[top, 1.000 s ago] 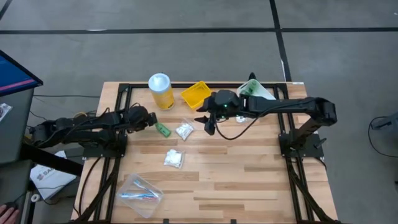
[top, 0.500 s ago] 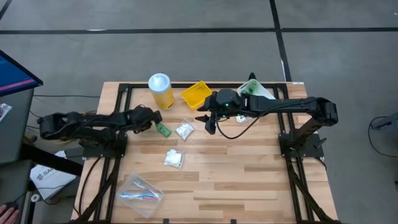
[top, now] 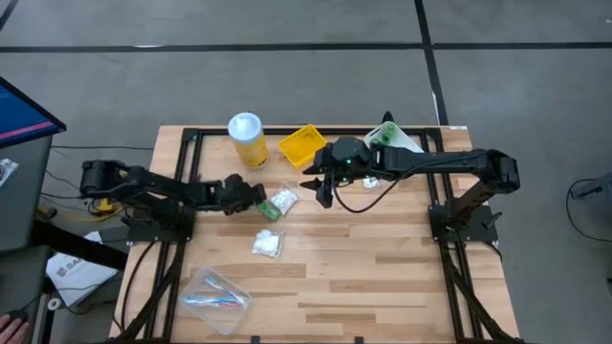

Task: Pick & Place Travel size toiletries
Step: Put the green shampoo bottle into the white bin

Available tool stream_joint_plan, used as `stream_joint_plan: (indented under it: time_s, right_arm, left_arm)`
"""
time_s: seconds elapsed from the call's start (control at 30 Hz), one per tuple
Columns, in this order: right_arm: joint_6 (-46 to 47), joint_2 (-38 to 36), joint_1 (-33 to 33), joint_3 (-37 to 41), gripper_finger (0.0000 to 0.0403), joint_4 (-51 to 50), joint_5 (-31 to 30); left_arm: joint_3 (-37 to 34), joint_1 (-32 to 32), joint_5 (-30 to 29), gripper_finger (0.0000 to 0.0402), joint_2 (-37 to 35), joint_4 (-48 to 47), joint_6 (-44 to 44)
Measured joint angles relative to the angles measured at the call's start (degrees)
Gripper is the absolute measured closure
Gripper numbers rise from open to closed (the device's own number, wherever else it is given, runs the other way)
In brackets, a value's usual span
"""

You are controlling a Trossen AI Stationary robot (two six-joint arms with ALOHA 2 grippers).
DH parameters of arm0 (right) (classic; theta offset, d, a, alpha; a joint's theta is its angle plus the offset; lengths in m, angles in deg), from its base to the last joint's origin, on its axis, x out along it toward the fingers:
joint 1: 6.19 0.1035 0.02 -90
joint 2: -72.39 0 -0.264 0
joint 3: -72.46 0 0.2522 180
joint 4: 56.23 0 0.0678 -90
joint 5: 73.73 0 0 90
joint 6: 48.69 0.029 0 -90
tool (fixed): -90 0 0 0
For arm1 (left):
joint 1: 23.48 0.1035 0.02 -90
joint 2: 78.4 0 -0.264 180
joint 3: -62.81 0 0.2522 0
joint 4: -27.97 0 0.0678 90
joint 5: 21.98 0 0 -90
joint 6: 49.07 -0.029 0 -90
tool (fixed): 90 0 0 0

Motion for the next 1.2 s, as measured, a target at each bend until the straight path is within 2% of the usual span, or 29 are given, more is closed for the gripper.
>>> stream_joint_plan:
  time_s: [0.2,0.37,0.53,0.7,0.8,0.9,1.0,1.2]
  right_arm:
    - [0.6,0.0,0.8,0.0,0.0223,0.0,0.1]
    - [1.1,0.0,2.0,0.0,0.0221,-2.0,0.1]
    - [3.2,-0.7,3.9,0.0,0.0224,-11.3,0.1]
    - [7.6,-1.5,7.0,0.1,0.0228,-20.3,0.1]
    - [12.7,-1.5,8.7,0.1,0.0228,-21.9,-0.8]
    - [17.0,-0.4,10.1,-0.1,0.0228,-20.5,-4.7]
    - [17.9,2.4,10.8,0.1,0.0228,-19.1,-8.7]
    - [17.7,11.5,10.8,-2.4,0.0216,-13.5,-10.4]
  left_arm:
    - [5.8,-4.7,2.0,0.0157,6.1,0.7,0.3]
    - [11.8,-7.7,1.4,0.0160,13.2,5.8,0.1]
    - [17.1,-8.2,1.0,0.0160,18.3,11.6,-1.0]
    - [21.0,-7.4,0.6,0.0158,18.6,15.0,-6.4]
    - [21.0,-6.1,1.4,0.0160,15.0,14.4,-10.9]
    - [19.2,-4.1,2.9,0.0165,8.6,12.7,-15.2]
    - [17.2,-1.8,3.0,0.0170,0.3,8.1,-17.8]
    - [12.5,0.6,-0.3,0.0183,-18.3,0.8,-22.3]
